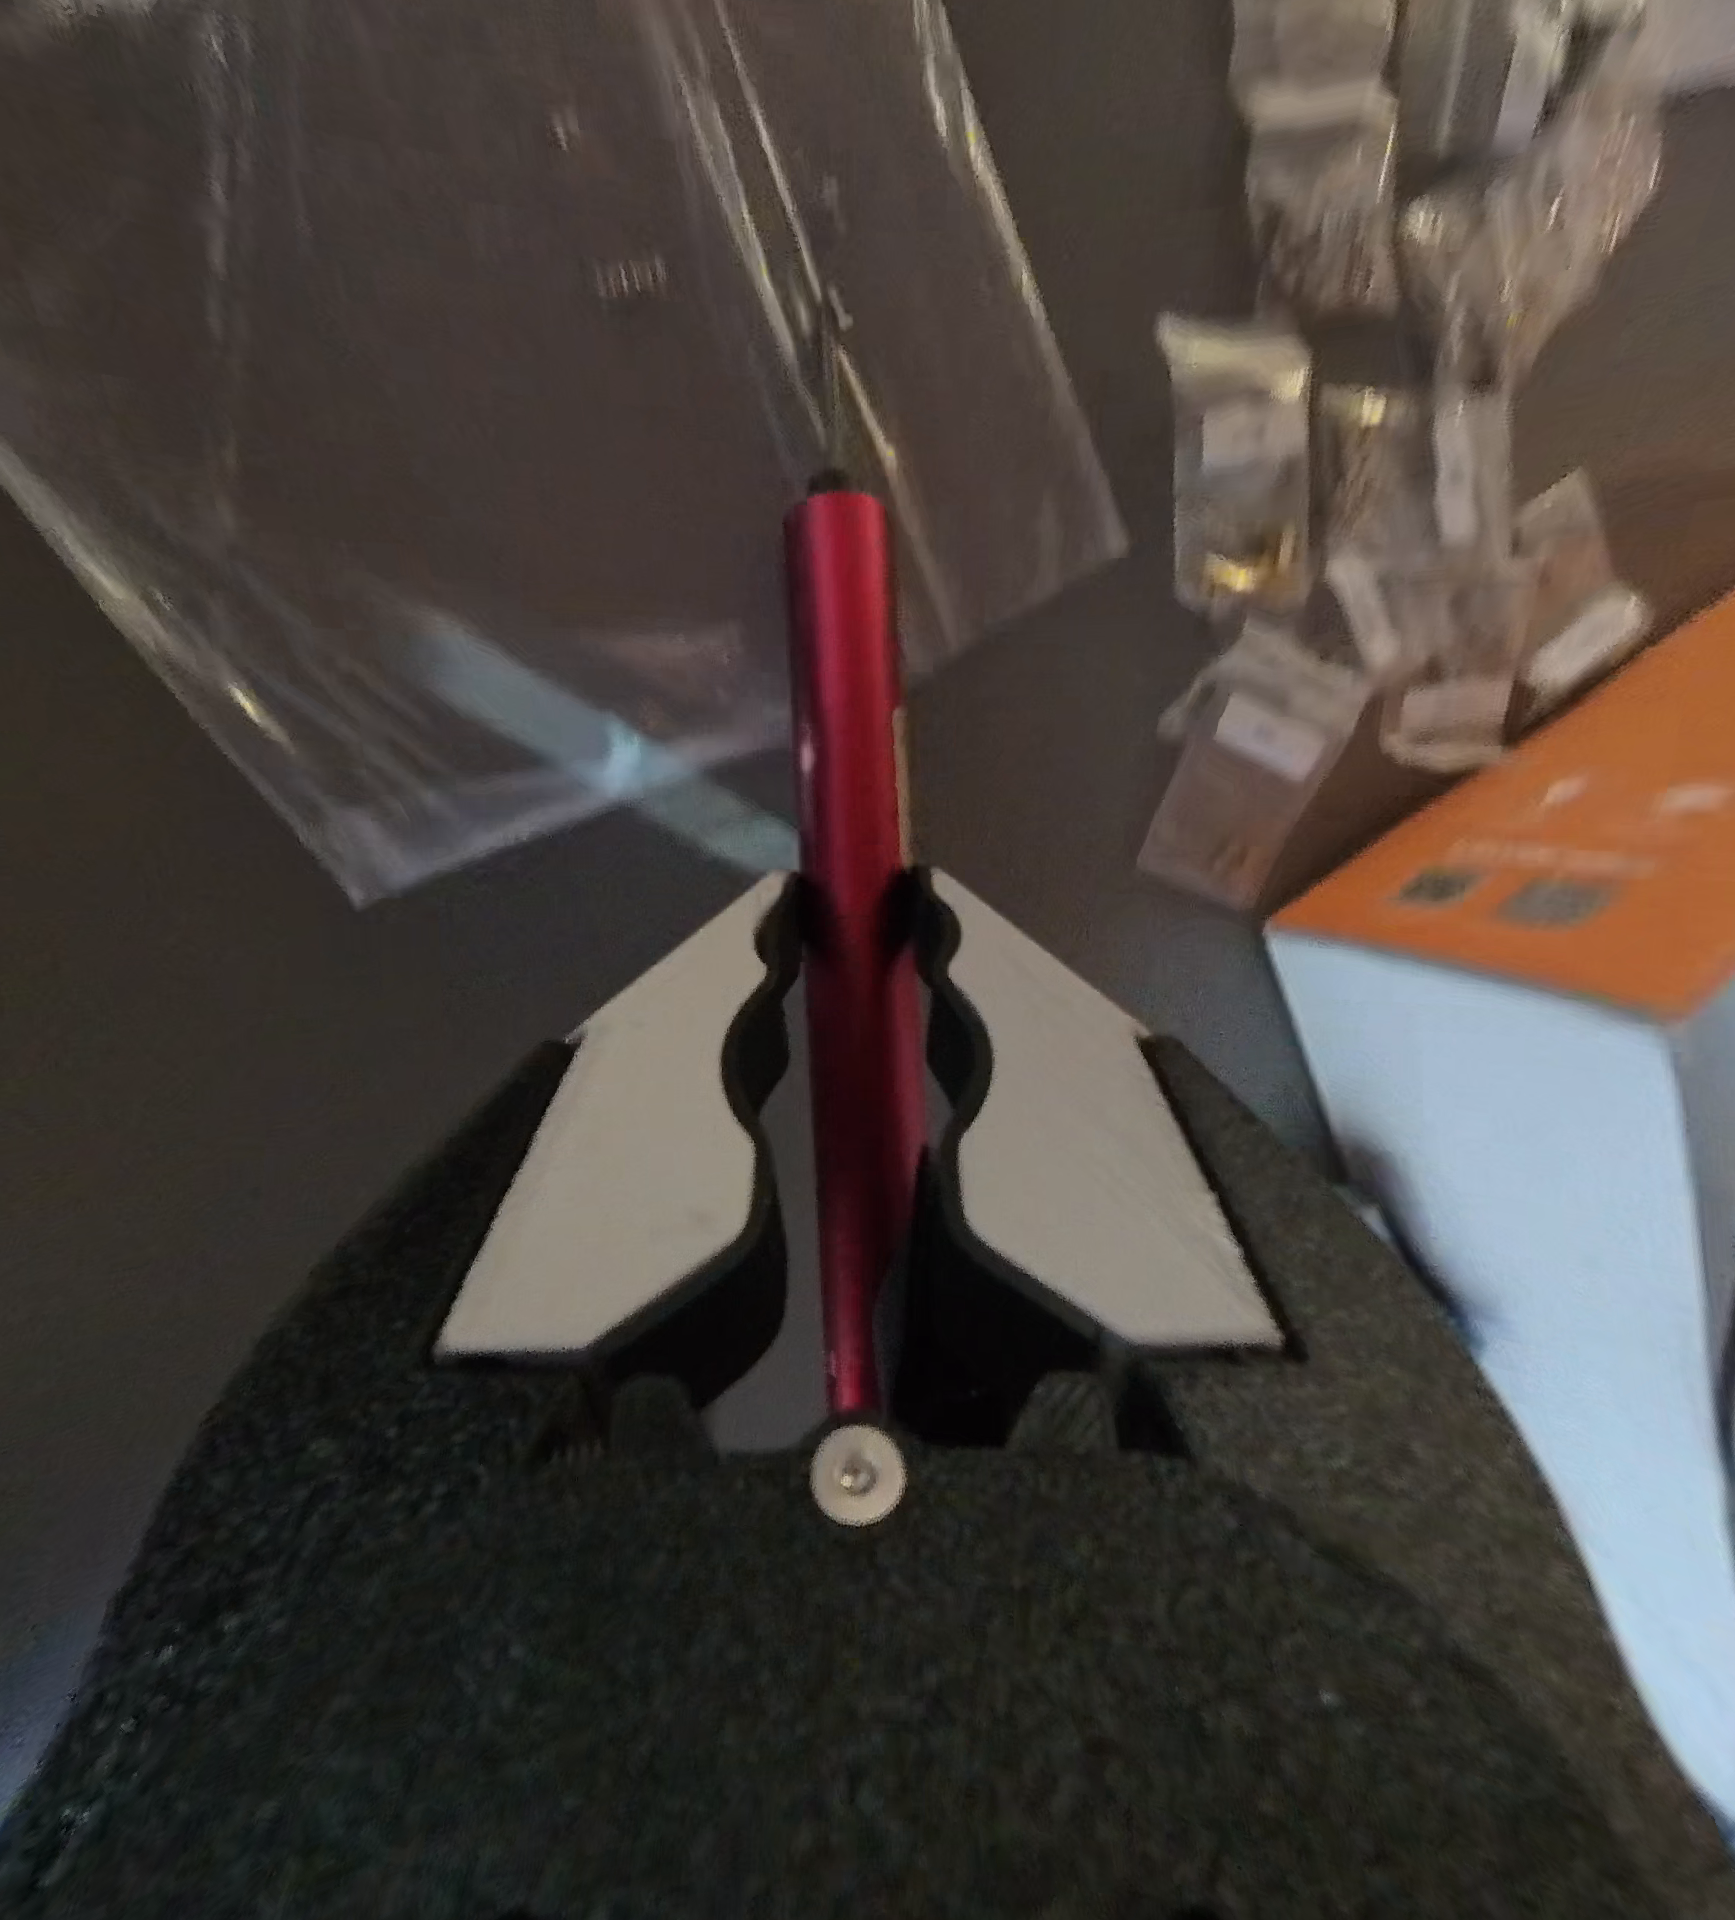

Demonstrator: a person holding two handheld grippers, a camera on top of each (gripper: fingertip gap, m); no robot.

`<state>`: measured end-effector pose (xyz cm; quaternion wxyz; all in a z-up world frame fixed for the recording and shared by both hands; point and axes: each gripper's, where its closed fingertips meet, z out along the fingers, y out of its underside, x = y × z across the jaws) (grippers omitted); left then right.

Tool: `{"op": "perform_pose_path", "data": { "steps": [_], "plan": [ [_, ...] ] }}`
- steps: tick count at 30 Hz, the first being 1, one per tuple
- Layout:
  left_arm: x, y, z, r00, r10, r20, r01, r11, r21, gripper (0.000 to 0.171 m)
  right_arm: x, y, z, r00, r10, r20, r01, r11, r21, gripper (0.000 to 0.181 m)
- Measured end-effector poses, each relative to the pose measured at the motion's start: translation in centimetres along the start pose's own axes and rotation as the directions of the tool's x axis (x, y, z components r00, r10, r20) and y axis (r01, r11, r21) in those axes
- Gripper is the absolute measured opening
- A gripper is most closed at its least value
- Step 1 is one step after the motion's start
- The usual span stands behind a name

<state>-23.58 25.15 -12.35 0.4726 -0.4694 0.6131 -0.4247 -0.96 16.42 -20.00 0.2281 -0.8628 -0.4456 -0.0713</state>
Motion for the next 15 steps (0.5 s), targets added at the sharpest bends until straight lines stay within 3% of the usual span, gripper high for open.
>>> {"op": "perform_pose_path", "data": {
  "steps": [6,15],
  "plan": [
    [0.0,0.2,0.2,1.000,-0.003,-0.005,0.003,1.000,-0.007,0.066,-1.1,4.6,-0.4,0.995,0.099,0.018,-0.098,0.994,-0.039,0.021],
    [0.1,0.1,0.1,1.000,0.008,0.001,-0.008,1.000,-0.006,0.066,-1.0,5.1,-0.7,0.979,0.198,0.055,-0.200,0.979,0.028,0.022]
  ]
}}
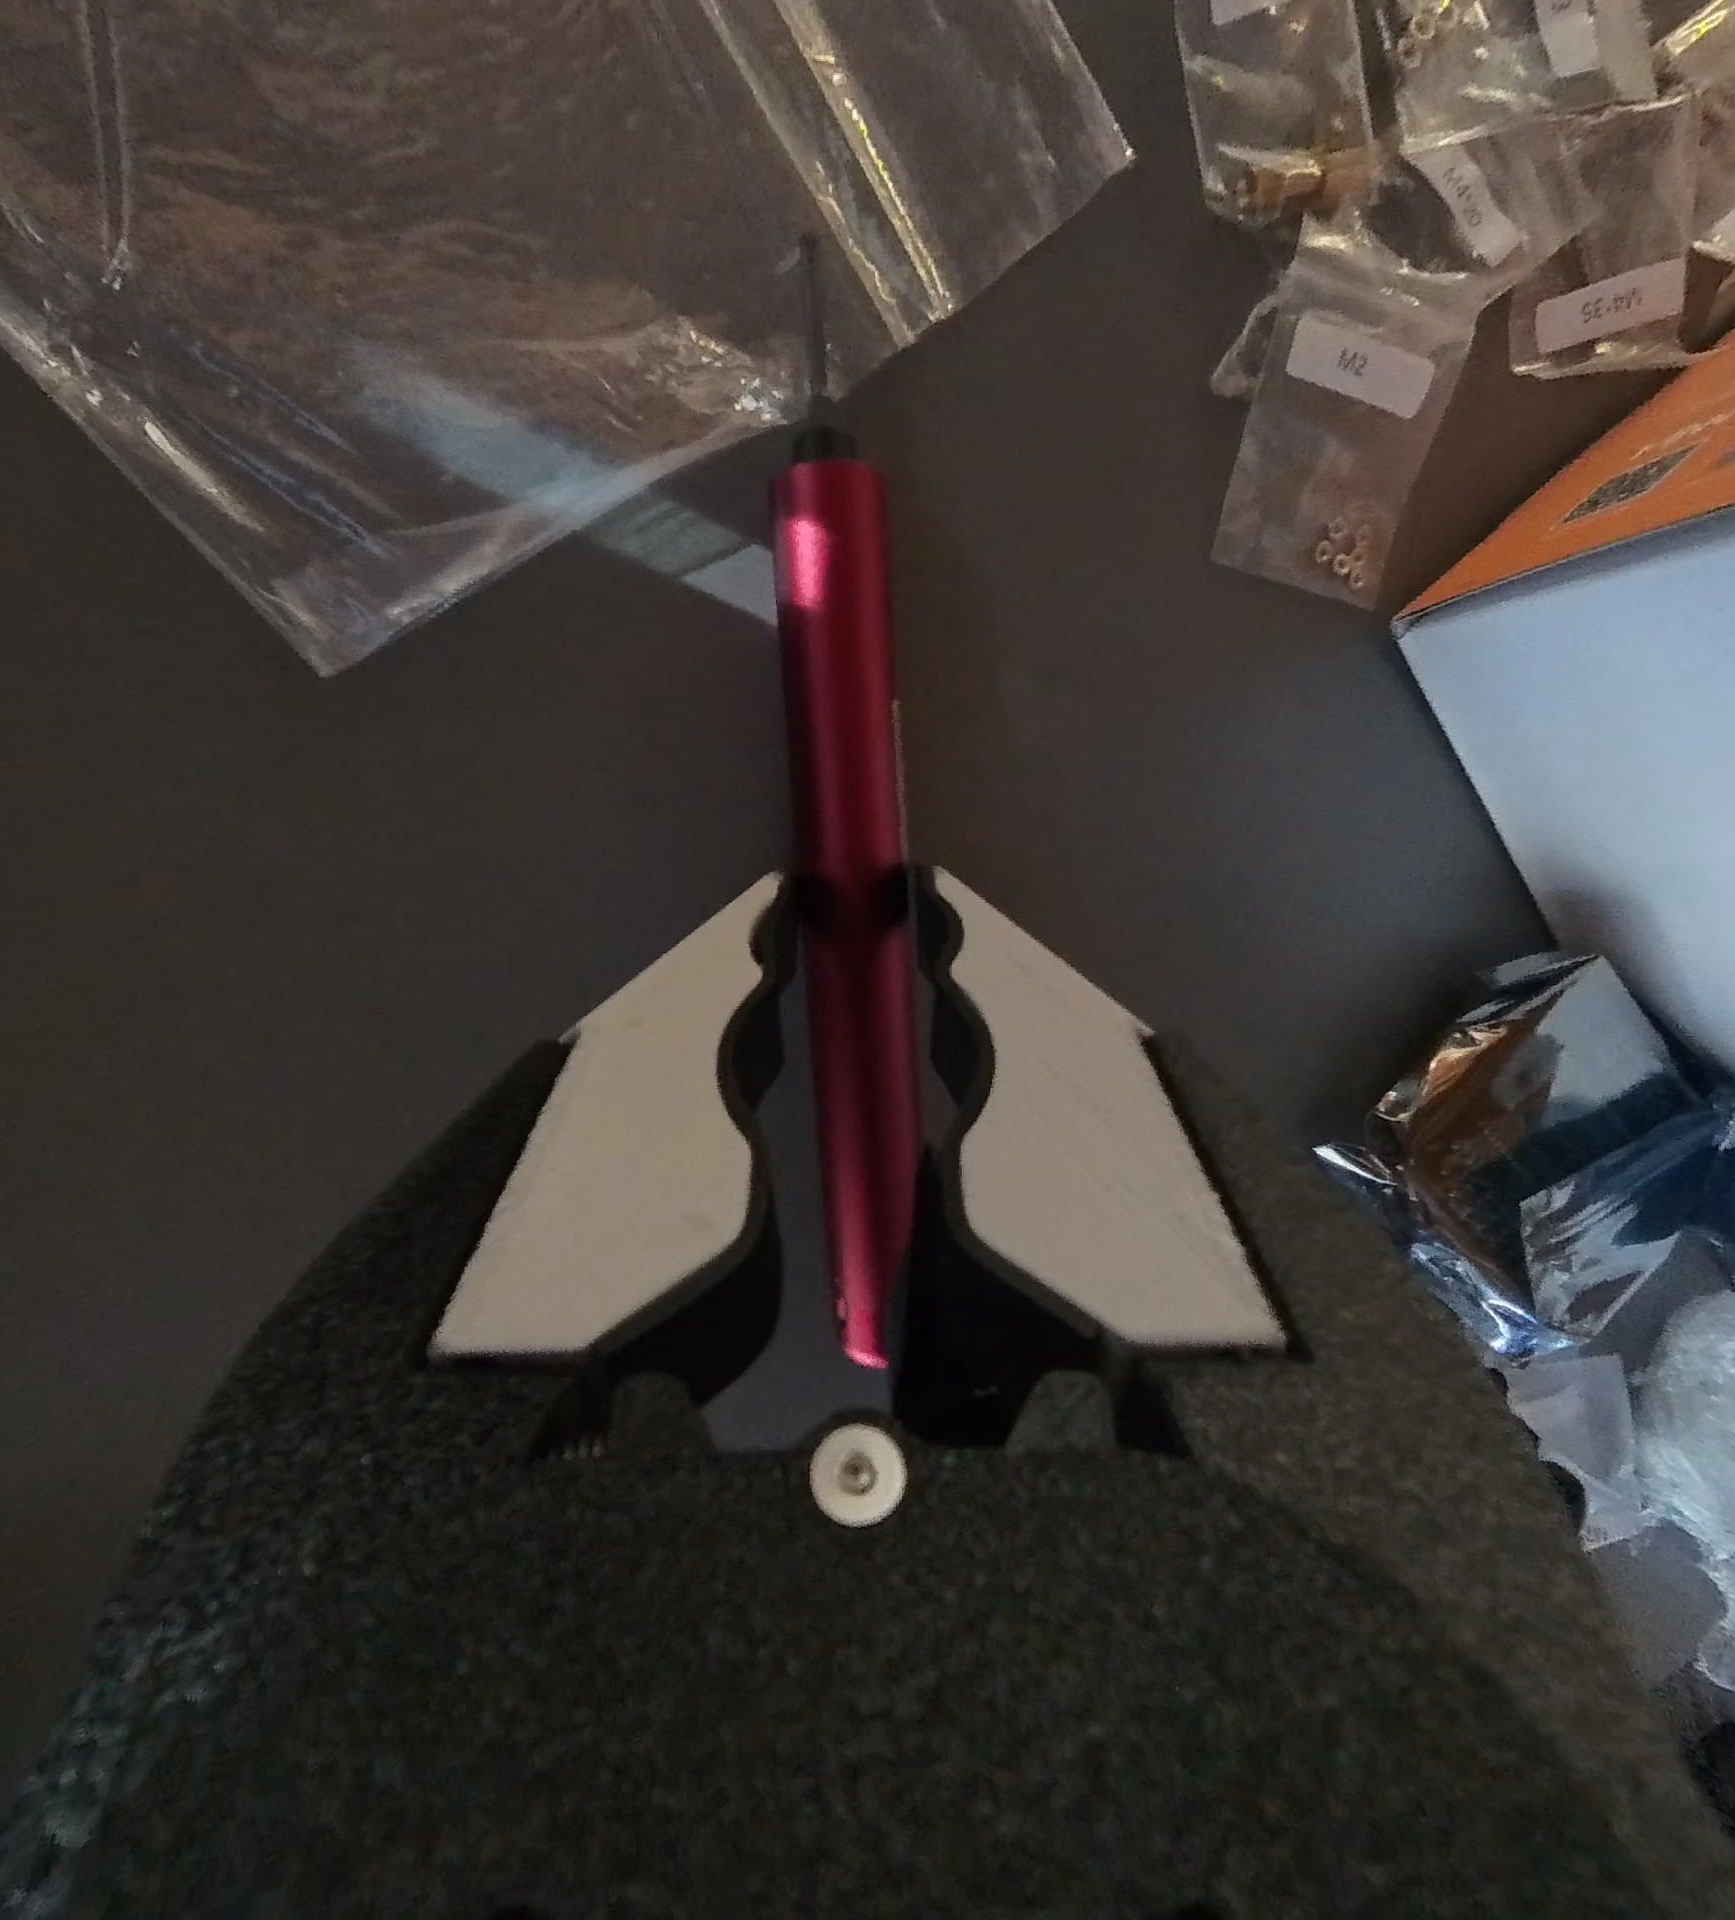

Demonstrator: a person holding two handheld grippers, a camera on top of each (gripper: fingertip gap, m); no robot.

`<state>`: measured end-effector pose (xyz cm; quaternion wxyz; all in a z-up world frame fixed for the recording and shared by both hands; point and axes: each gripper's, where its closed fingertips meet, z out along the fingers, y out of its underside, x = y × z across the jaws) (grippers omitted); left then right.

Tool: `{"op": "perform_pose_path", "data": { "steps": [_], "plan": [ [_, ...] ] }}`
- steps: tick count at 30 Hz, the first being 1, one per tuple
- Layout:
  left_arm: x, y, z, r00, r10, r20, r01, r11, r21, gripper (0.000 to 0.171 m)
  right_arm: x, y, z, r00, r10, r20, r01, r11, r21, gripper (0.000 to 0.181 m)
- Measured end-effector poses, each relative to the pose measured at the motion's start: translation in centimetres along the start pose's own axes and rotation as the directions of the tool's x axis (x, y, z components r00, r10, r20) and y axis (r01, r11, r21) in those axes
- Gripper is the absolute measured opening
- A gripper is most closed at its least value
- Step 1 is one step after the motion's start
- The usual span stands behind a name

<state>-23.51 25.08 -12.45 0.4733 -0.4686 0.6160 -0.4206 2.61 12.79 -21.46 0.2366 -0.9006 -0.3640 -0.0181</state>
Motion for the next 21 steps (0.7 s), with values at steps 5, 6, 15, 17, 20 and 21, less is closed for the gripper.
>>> {"op": "perform_pose_path", "data": {
  "steps": [5,6,15,17,20,21],
  "plan": [
    [0.0,0.1,0.0,1.000,0.003,0.002,-0.003,1.000,-0.004,0.066,0.2,-1.7,-1.0,0.999,0.034,0.011,-0.035,0.996,0.088,0.033],
    [0.0,0.0,0.0,1.000,0.005,0.003,-0.005,1.000,-0.003,0.066,0.3,-2.6,-1.4,0.999,0.039,0.010,-0.040,0.991,0.128,0.033],
    [0.2,0.2,0.1,1.000,0.014,0.000,-0.014,1.000,-0.011,0.066,-2.8,-8.3,2.0,0.990,-0.035,0.133,0.015,0.989,0.149,0.040],
    [0.1,0.2,0.1,1.000,0.016,0.001,-0.016,1.000,-0.010,0.066,-2.4,-8.8,2.7,0.993,-0.045,0.110,0.026,0.985,0.169,0.030],
    [0.1,0.2,0.1,1.000,0.008,-0.004,-0.008,1.000,-0.007,0.066,-2.6,-9.4,3.2,0.988,-0.030,0.154,0.006,0.989,0.151,0.026],
    [0.2,0.2,0.1,1.000,0.006,-0.005,-0.006,1.000,-0.010,0.066,-2.6,-9.2,3.6,0.987,-0.037,0.155,0.018,0.993,0.119,0.025]
  ]
}}
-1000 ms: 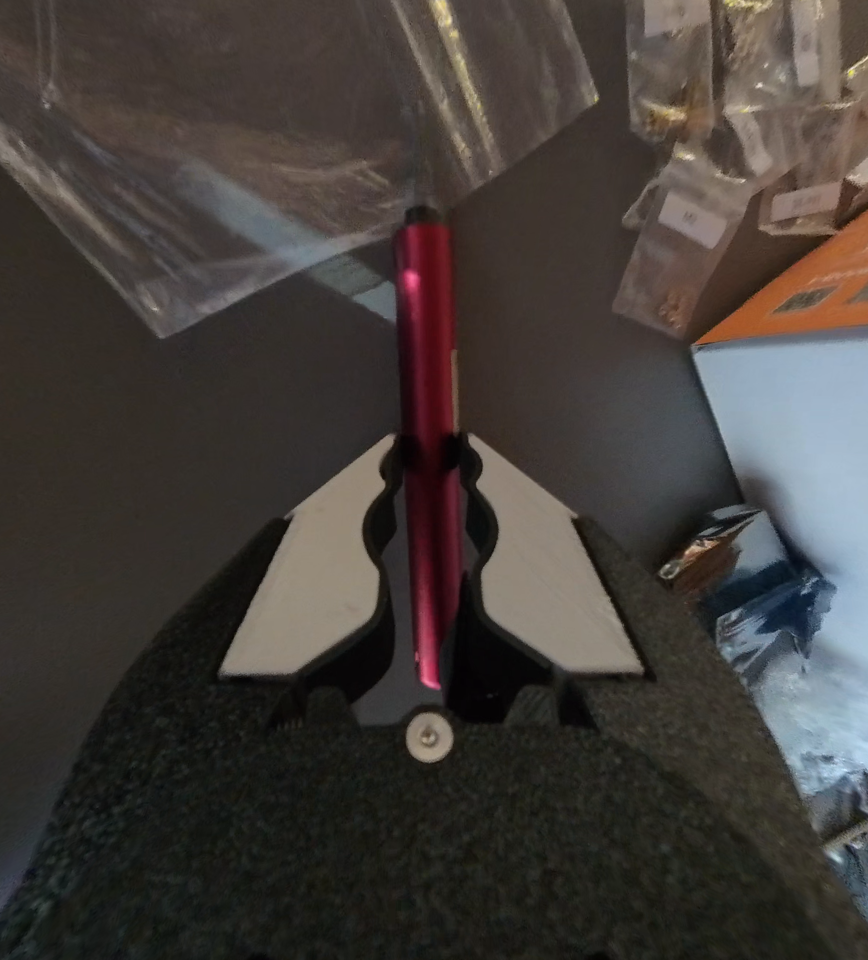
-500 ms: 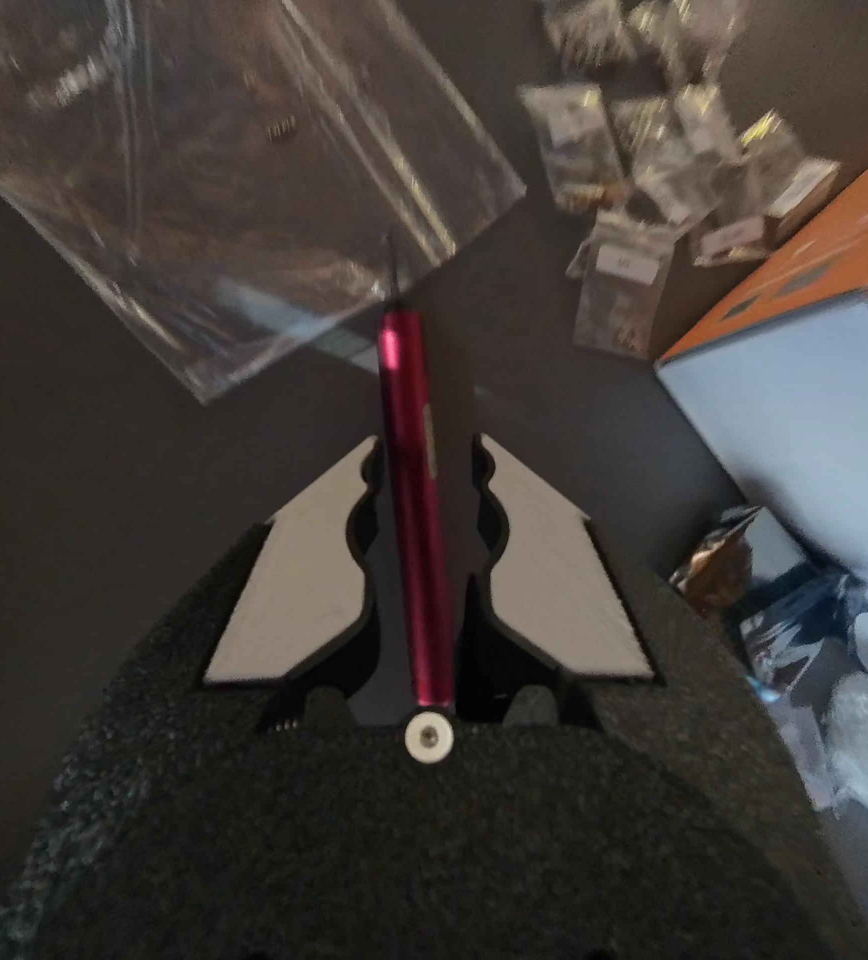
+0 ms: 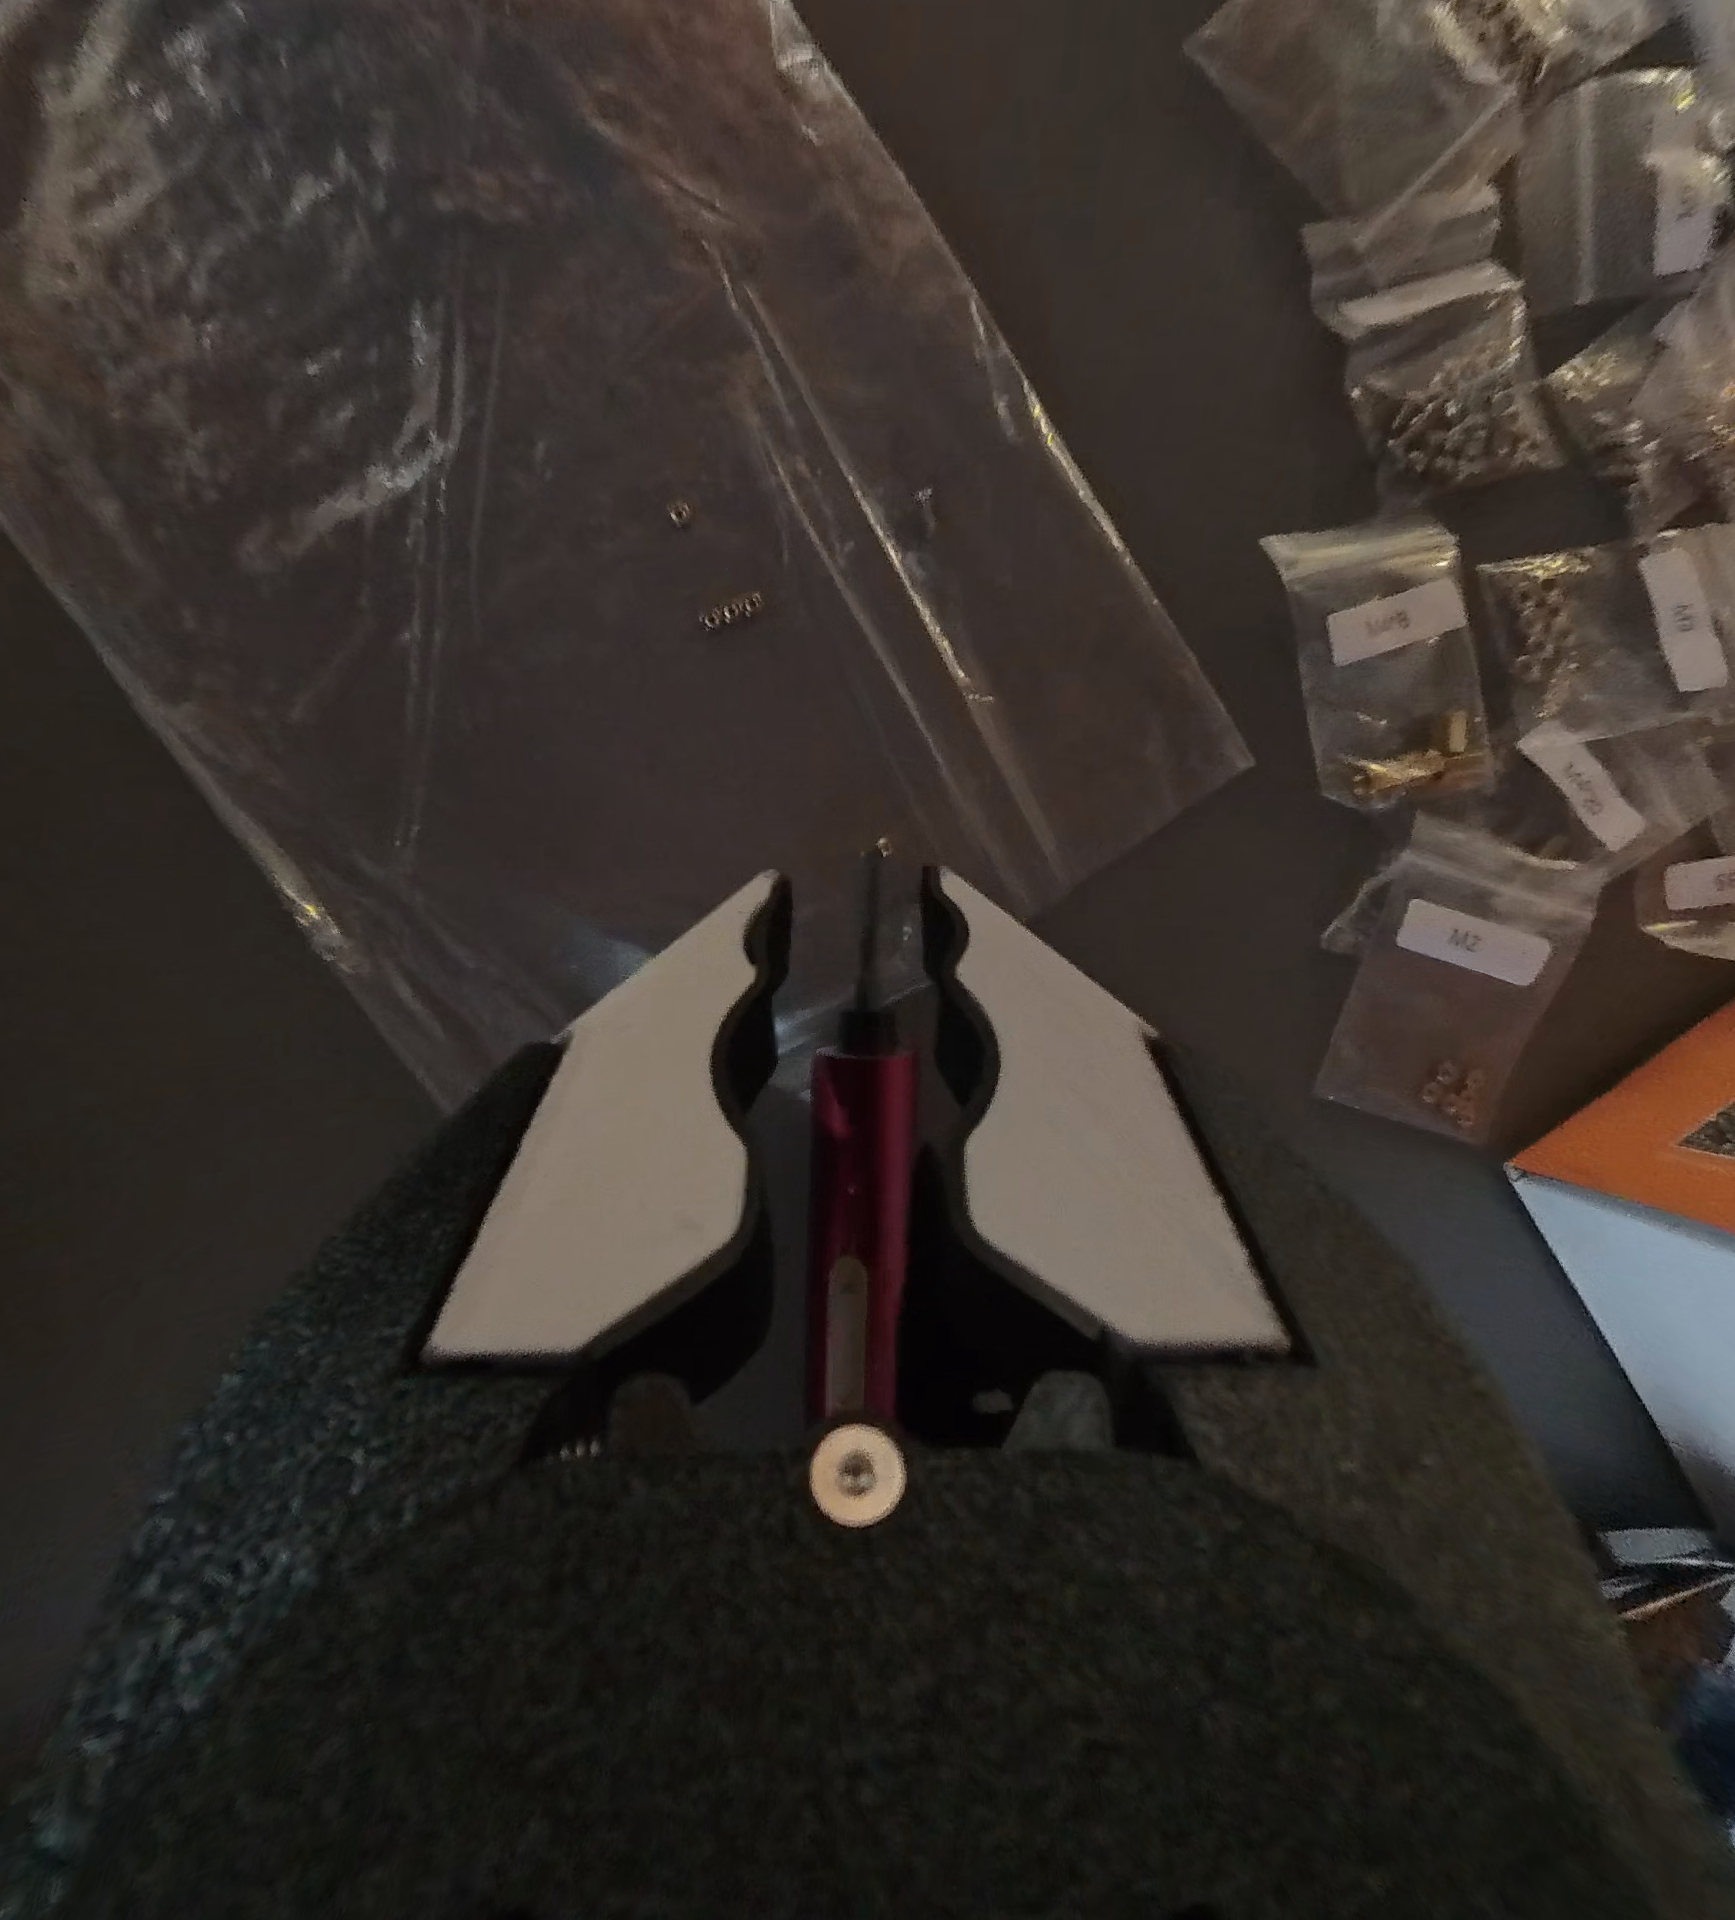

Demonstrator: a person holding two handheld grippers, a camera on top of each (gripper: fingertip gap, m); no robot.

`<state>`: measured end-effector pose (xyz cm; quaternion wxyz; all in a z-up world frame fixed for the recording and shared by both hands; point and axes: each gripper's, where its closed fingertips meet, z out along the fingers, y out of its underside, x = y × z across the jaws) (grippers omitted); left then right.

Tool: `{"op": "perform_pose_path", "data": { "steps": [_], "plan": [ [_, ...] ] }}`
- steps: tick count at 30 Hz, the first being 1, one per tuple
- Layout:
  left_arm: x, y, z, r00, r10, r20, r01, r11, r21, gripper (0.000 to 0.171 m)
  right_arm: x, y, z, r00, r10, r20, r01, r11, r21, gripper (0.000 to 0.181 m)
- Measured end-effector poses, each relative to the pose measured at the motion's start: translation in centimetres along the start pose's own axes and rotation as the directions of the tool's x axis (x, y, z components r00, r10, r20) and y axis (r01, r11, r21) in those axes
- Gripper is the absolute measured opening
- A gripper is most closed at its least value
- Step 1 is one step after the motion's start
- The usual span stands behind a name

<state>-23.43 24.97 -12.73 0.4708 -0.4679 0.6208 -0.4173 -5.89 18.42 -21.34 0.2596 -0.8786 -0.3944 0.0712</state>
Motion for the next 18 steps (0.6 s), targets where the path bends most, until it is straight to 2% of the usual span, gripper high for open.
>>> {"op": "perform_pose_path", "data": {
  "steps": [8,12,14,16,18],
  "plan": [
    [0.2,0.1,0.0,1.000,0.000,-0.008,0.000,1.000,-0.004,0.066,-0.5,-1.3,0.8,0.997,-0.039,0.068,0.039,0.999,0.002,0.008],
    [0.0,0.1,-0.1,1.000,-0.006,-0.008,0.006,1.000,-0.003,0.066,-0.3,-3.4,0.0,0.996,-0.048,0.074,0.041,0.995,0.095,0.005],
    [0.0,0.2,-0.1,1.000,-0.007,-0.009,0.007,1.000,-0.004,0.066,0.9,-4.1,-1.0,0.999,-0.038,0.017,0.036,0.991,0.128,0.008],
    [0.0,0.2,-0.1,1.000,-0.006,-0.009,0.006,1.000,-0.005,0.066,1.1,-3.3,-1.5,0.999,-0.007,0.034,0.004,0.996,0.084,0.013],
    [0.1,0.2,-0.1,1.000,-0.005,-0.012,0.005,1.000,-0.005,0.066,0.5,-1.4,-1.2,0.995,0.034,0.095,-0.032,0.999,-0.026,0.022]
  ]
}}
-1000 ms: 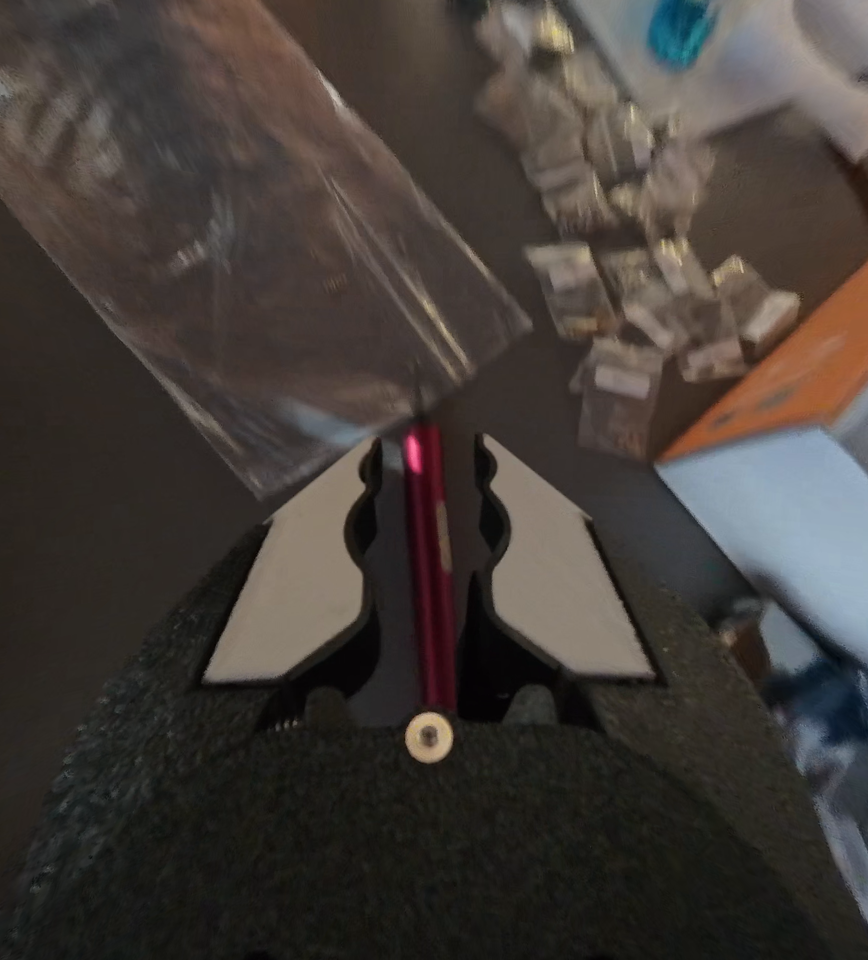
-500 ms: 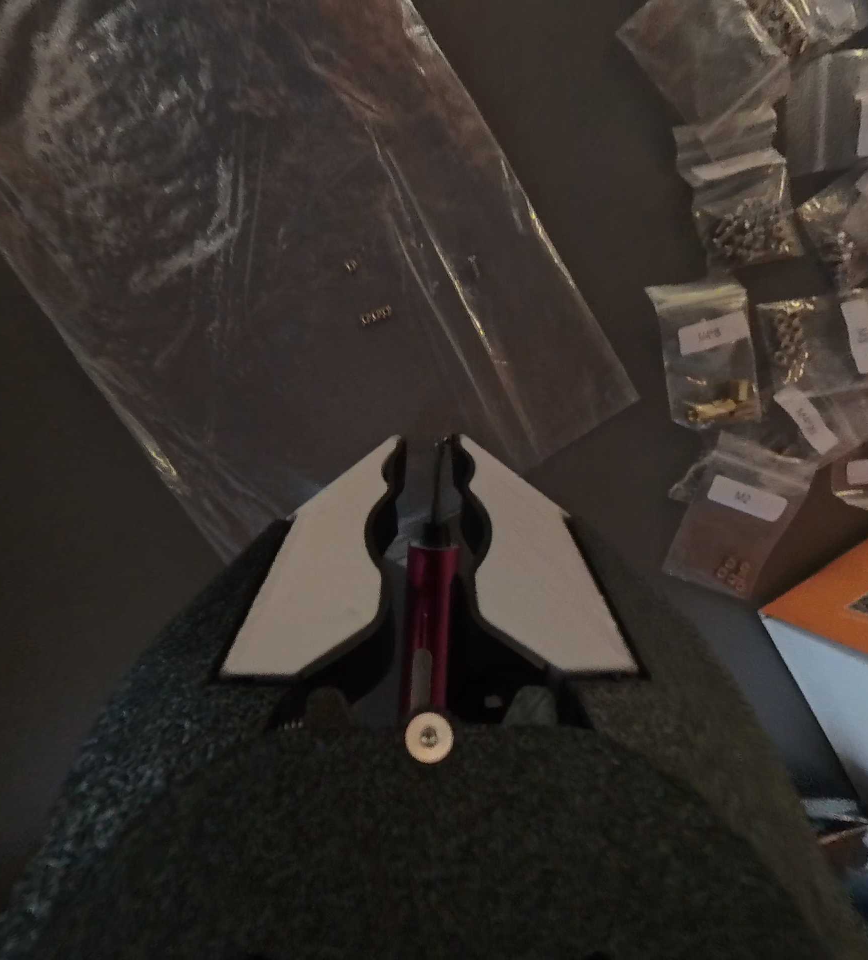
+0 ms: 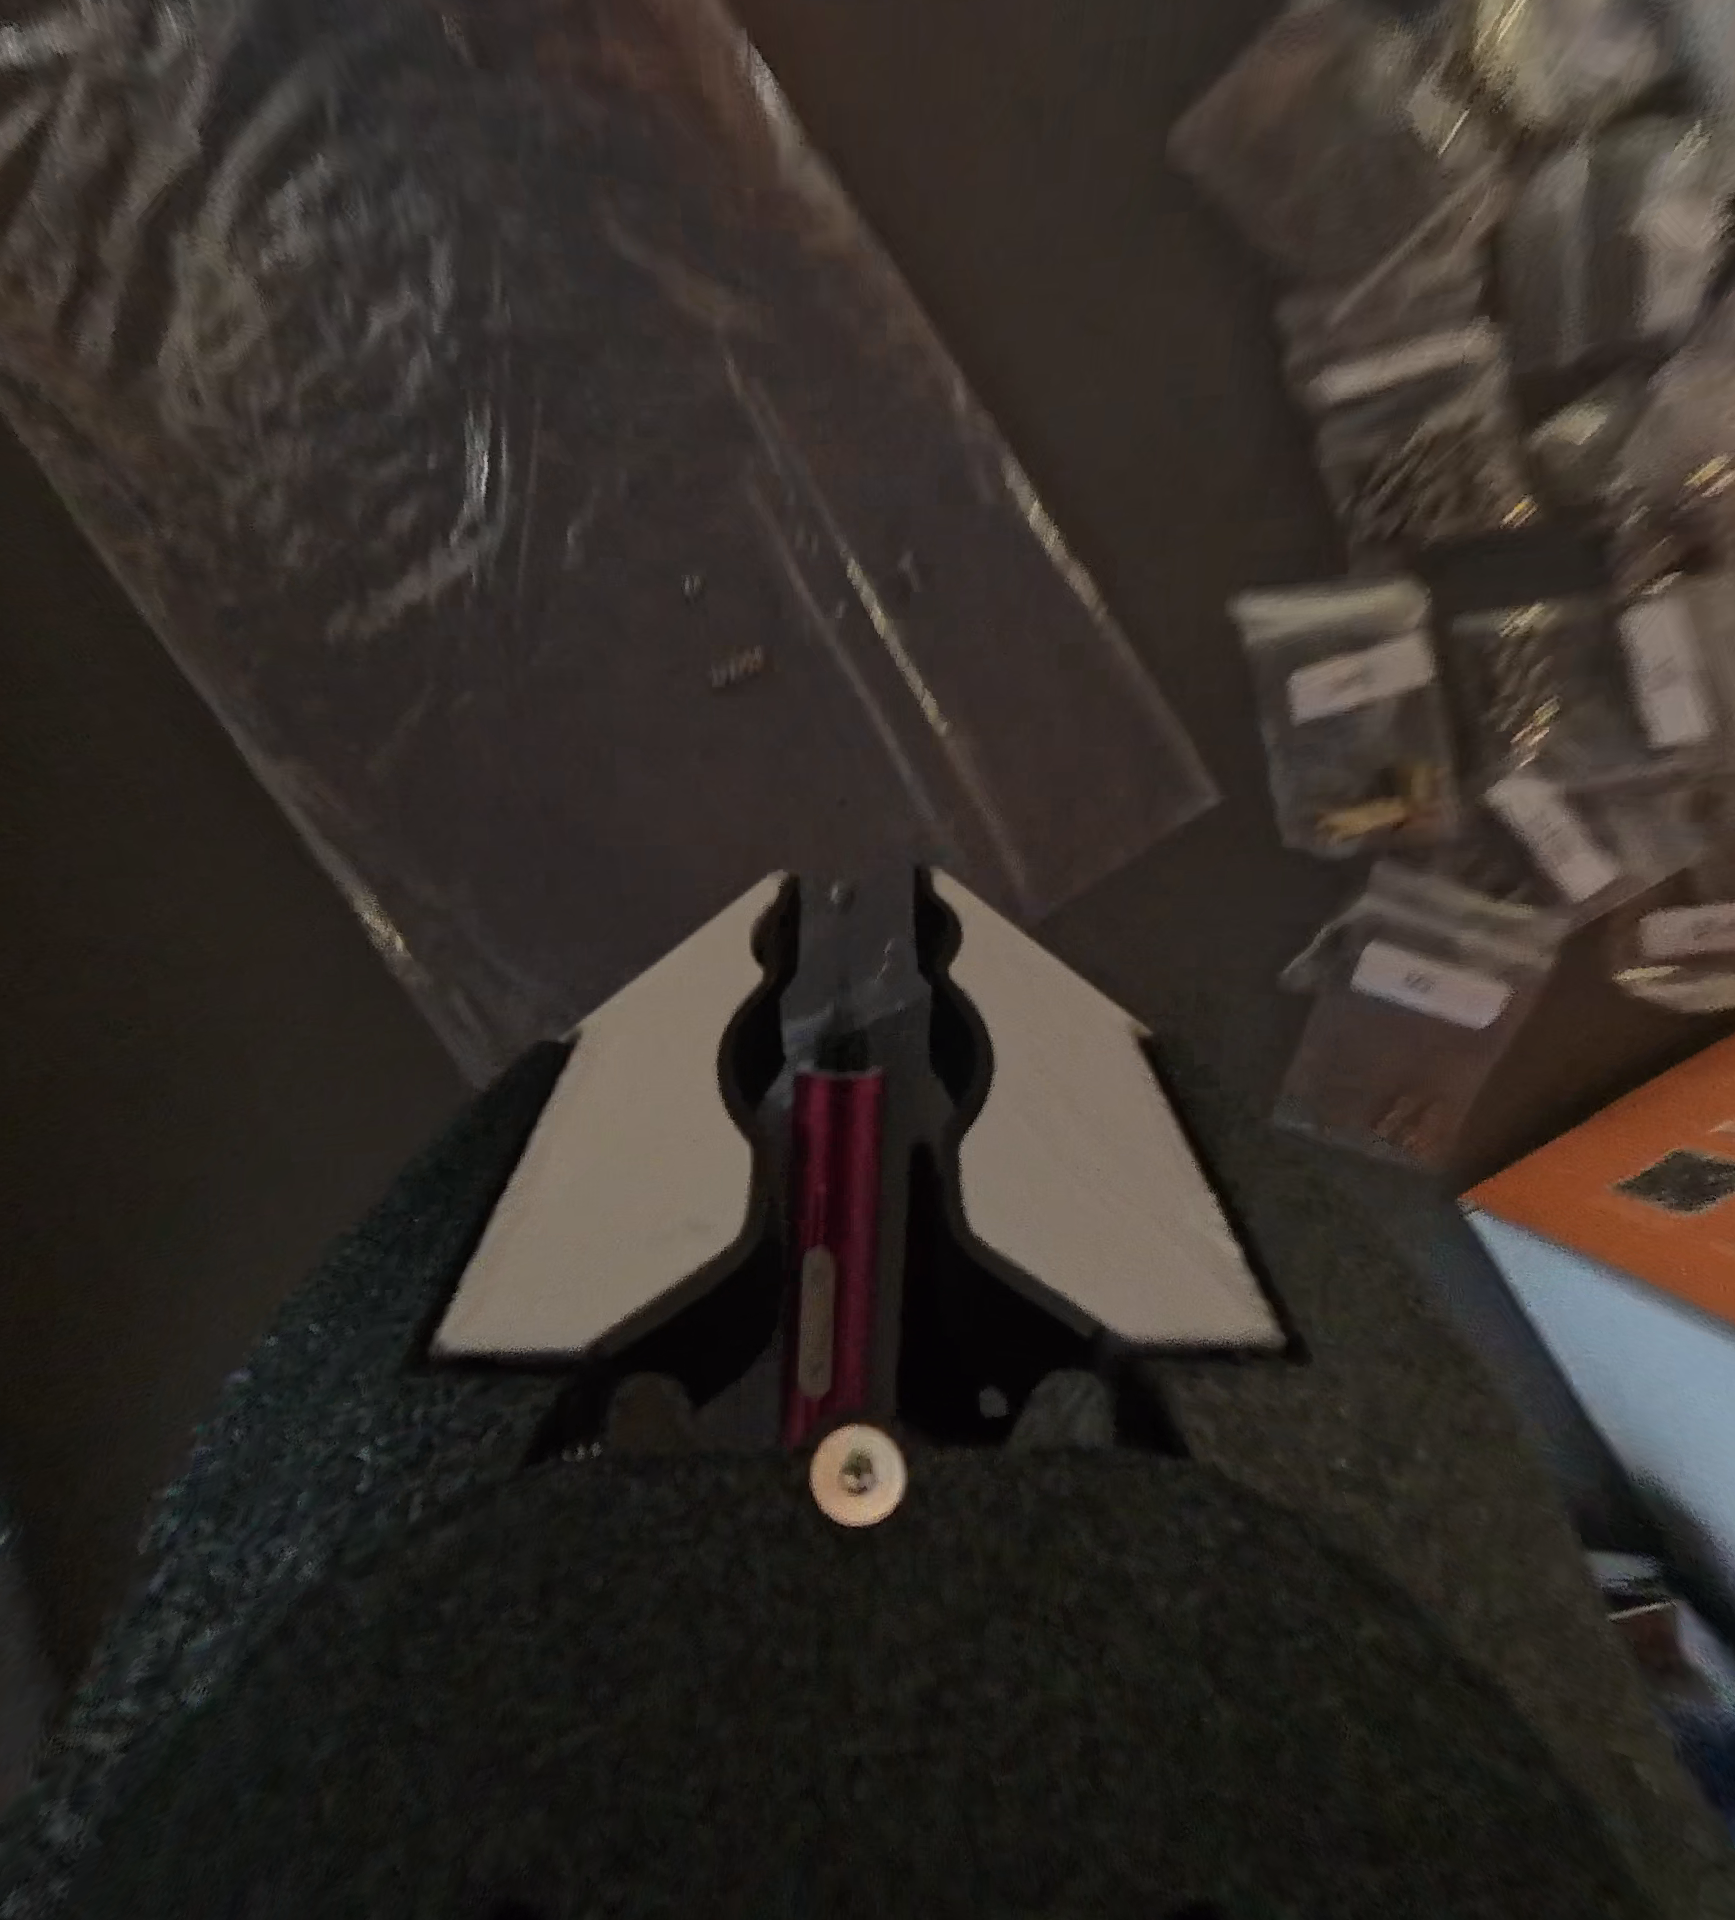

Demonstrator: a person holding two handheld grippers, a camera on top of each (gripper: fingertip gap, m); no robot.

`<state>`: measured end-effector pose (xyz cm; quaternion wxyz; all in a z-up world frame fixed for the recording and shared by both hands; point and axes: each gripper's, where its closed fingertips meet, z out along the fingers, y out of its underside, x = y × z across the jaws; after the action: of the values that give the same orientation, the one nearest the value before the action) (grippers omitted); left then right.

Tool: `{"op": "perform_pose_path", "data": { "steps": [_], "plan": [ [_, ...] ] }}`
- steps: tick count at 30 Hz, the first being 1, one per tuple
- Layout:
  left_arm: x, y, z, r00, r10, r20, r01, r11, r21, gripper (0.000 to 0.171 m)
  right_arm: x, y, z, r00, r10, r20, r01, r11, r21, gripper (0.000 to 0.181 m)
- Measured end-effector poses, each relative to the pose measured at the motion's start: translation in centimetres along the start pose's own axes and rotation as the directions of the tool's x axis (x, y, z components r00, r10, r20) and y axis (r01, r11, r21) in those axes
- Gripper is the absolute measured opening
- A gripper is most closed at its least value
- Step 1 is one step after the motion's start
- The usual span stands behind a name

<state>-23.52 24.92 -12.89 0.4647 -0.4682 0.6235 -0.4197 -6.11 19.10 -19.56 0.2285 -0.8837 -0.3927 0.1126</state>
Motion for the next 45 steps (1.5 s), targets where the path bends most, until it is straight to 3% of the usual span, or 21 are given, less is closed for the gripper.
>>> {"op": "perform_pose_path", "data": {
  "steps": [2,10,17,19,24,27,31,34,36,38,42,45],
  "plan": [
    [0.0,0.0,0.0,1.000,0.000,-0.002,0.000,1.000,-0.002,0.066,0.0,1.2,0.6,1.000,0.009,0.003,-0.009,0.997,-0.071,0.022],
    [0.0,0.0,0.0,1.000,0.001,-0.001,-0.001,1.000,0.000,0.066,-0.5,0.4,2.1,0.998,-0.065,0.001,0.065,0.994,-0.085,0.003],
    [-0.1,-0.2,-0.1,1.000,0.001,0.003,-0.001,1.000,0.006,0.066,0.9,-2.4,1.6,0.996,-0.083,-0.044,0.084,0.996,0.010,0.003],
    [0.0,-0.2,-0.1,1.000,0.003,0.003,-0.003,1.000,0.008,0.066,0.8,-3.3,1.6,0.998,-0.067,0.002,0.067,0.996,0.055,0.003],
    [0.0,-0.4,-0.2,1.000,0.008,0.006,-0.009,1.000,0.016,0.066,1.6,-3.8,3.8,0.995,-0.090,0.042,0.088,0.995,0.041,0.004],
    [-0.1,-0.4,-0.2,1.000,0.013,0.010,-0.013,1.000,0.016,0.066,2.0,-3.8,4.5,0.996,-0.091,0.021,0.090,0.995,0.047,0.014],
    [-0.4,-0.5,-0.3,1.000,0.013,0.023,-0.014,1.000,0.023,0.066,2.5,-5.4,2.9,0.995,-0.084,-0.045,0.091,0.977,0.192,0.023],
    [-0.3,-0.4,-0.2,1.000,0.013,0.023,-0.013,1.000,0.014,0.066,-0.4,-10.7,-0.4,0.997,-0.064,0.040,0.035,0.865,0.500,0.038],
    [0.1,-0.4,0.0,1.000,0.012,0.012,-0.012,1.000,0.012,0.066,-3.6,-14.2,-1.6,0.987,-0.113,0.117,0.010,0.759,0.651,0.062],
    [0.6,-0.3,0.3,1.000,0.015,0.010,-0.015,1.000,0.005,0.066,-6.5,-16.5,-0.7,0.978,-0.168,0.122,0.043,0.737,0.675,0.090],
    [1.6,0.0,0.9,0.999,0.038,-0.002,-0.038,0.999,-0.023,0.066,-8.8,-18.8,-0.1,0.979,-0.195,-0.055,0.179,0.706,0.685,0.077],
    [2.1,0.0,1.1,0.999,0.042,-0.005,-0.042,0.999,-0.030,0.066,-10.3,-19.0,-0.3,0.973,-0.228,-0.047,0.197,0.698,0.688,0.070]
  ]
}}
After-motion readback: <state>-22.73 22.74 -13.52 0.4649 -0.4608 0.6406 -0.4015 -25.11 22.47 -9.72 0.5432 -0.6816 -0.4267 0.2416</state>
